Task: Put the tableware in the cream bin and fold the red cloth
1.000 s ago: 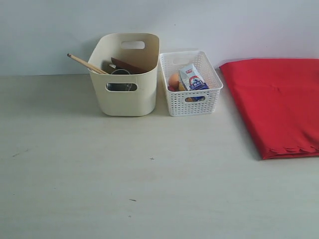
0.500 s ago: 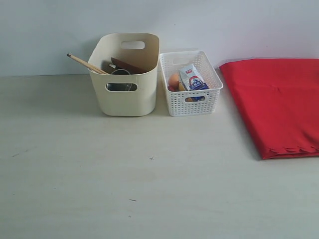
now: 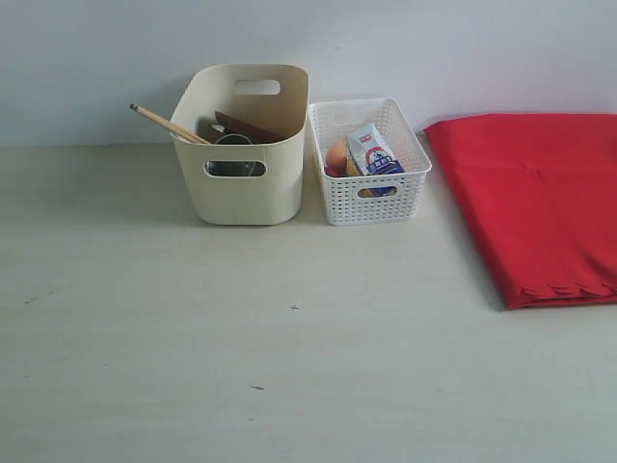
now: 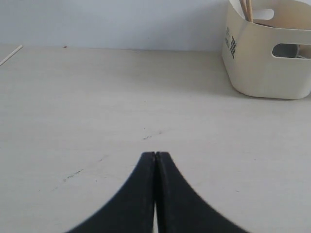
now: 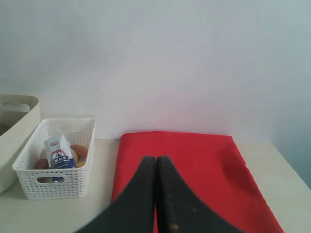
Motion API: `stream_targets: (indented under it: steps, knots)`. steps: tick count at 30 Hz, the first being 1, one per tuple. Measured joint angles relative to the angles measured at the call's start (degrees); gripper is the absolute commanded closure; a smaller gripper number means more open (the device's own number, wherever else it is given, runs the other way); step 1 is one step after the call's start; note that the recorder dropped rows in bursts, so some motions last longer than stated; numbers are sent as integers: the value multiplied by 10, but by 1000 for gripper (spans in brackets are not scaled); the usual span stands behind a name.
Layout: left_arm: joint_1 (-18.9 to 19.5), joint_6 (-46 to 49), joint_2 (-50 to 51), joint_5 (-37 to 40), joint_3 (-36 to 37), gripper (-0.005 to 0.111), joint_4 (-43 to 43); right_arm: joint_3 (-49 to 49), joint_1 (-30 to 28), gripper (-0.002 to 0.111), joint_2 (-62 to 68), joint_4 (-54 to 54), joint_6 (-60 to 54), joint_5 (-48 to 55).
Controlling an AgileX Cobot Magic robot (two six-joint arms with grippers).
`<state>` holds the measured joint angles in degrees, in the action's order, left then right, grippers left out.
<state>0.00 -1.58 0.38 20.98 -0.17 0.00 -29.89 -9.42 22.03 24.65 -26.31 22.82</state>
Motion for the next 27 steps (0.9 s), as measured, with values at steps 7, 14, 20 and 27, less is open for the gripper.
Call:
stream_targets:
  steps: [7, 14, 20, 27]
  knots:
    - [0, 0, 0, 0, 0, 107, 0, 25, 19, 108, 3, 4, 0, 5]
    - [0, 0, 0, 0, 0, 107, 0, 151, 97, 108, -110, 16, 15, -47]
    - [0, 0, 0, 0, 0, 107, 0, 217, 107, 108, -176, 21, 20, -57]
    - [0, 0, 0, 0, 0, 107, 0, 258, 107, 108, -183, 30, 21, -63]
